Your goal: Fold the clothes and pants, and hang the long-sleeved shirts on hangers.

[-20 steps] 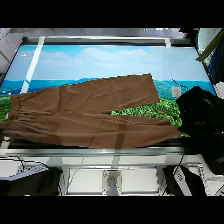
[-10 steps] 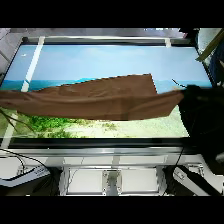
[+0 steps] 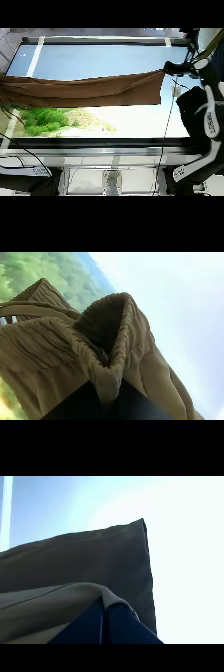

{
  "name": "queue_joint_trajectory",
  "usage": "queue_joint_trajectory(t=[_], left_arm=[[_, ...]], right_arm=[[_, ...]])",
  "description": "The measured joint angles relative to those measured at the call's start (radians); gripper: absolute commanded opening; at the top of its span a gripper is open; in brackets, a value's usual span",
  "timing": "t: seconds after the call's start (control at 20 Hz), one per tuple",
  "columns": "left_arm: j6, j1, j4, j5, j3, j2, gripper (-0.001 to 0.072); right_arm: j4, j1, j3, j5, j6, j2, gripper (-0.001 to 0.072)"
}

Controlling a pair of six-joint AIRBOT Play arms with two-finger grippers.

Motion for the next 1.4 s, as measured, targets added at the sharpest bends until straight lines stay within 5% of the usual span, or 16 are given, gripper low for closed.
queue_joint_trajectory(t=[0.25,0.3,0.35,0.4,0.45,0.6,0.85,1.1,1.4], left_arm=[[-0.026,-0.026,0.008,0.111,0.006,-0.102,0.0026],[-0.026,-0.029,0.009,0.125,0.006,-0.116,0.0163],[-0.026,-0.033,0.011,0.135,0.006,-0.126,0.0503],[-0.027,-0.034,0.011,0.146,0.007,-0.132,0.0684],[-0.029,-0.035,0.011,0.150,0.007,-0.132,0.0683],[-0.028,-0.030,0.011,0.156,0.007,-0.093,0.0585],[0.021,-0.045,0.013,0.153,0.007,0.077,0.0586],[0.260,-0.221,0.011,0.059,0.008,0.218,0.0587],[0.481,-0.512,0.012,-0.021,0.007,0.222,0.0586]], right_arm=[[0.002,0.049,0.150,-0.112,0.069,-0.198,0.0015],[0.002,0.059,0.168,-0.122,0.080,-0.223,0.0016],[0.002,0.068,0.182,-0.134,0.091,-0.241,0.0057],[0.002,0.074,0.193,-0.139,0.099,-0.254,0.0221],[0.000,0.077,0.208,-0.138,0.104,-0.263,0.0411],[-0.006,0.064,0.280,-0.064,0.114,-0.276,0.0410],[-0.069,-0.021,0.381,0.234,0.163,-0.278,0.0415],[-0.070,-0.101,0.335,0.473,0.202,-0.300,0.0601],[-0.013,-0.117,0.322,0.557,0.152,-0.354,0.0600]])
